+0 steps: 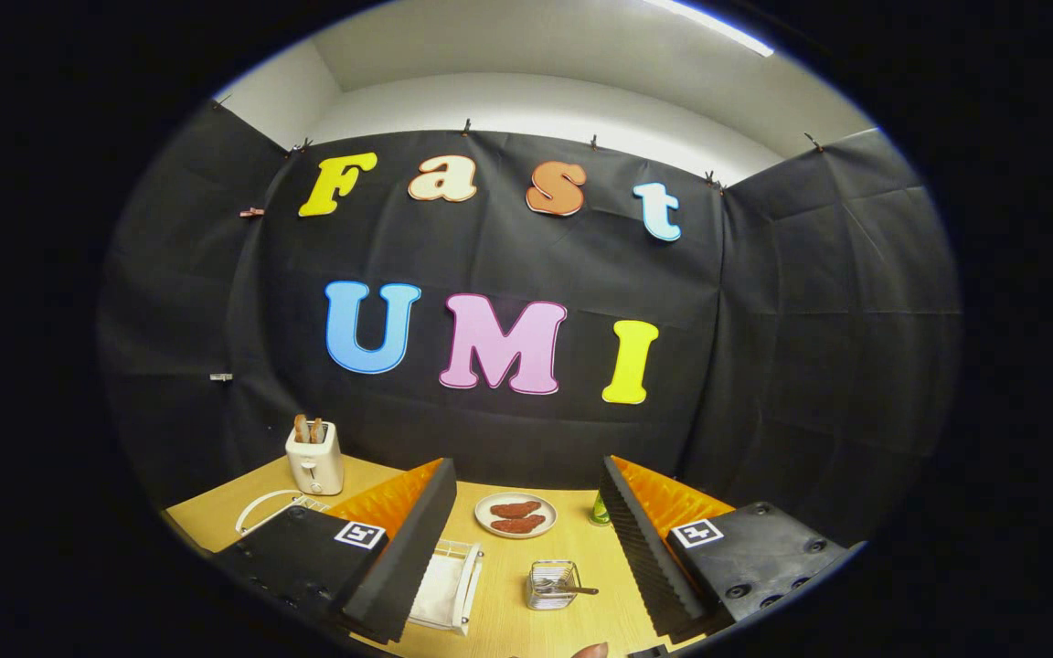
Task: Take the plate from the dish rack, then take the spoon from the basket and place it into the plate.
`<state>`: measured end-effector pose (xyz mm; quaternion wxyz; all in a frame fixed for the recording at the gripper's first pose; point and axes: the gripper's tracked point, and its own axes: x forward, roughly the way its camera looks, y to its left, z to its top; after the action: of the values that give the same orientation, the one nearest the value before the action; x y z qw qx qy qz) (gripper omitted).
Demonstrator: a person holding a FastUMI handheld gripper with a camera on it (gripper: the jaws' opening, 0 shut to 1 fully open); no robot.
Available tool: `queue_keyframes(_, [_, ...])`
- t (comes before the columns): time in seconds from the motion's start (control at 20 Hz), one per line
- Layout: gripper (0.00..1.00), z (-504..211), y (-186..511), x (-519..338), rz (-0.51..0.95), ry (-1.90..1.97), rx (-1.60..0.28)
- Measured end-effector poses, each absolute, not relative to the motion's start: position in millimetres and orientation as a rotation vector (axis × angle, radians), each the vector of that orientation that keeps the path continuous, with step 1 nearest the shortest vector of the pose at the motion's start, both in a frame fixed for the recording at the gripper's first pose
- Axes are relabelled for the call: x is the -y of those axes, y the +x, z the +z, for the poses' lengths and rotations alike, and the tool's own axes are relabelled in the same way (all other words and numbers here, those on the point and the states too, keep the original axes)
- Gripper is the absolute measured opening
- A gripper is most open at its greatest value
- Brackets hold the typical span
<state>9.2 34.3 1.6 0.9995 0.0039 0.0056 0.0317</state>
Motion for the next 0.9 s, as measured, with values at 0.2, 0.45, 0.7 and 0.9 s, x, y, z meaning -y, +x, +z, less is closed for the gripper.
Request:
queue_keyframes(0.2, [0.97, 1.2, 13.6, -45.0, 0.078, 0.017, -0.020])
queue_keyframes(0.45, [0.97, -8.6, 26.3, -70.3, 0.112, 0.038, -0.077])
queue_keyframes(0.7, [0.97, -52.5, 57.9, -128.3, 0.206, 0.122, -0.323])
queue_keyframes(0.9, [0.98, -104.7, 86.7, -174.8, 0.244, 0.156, -0.527])
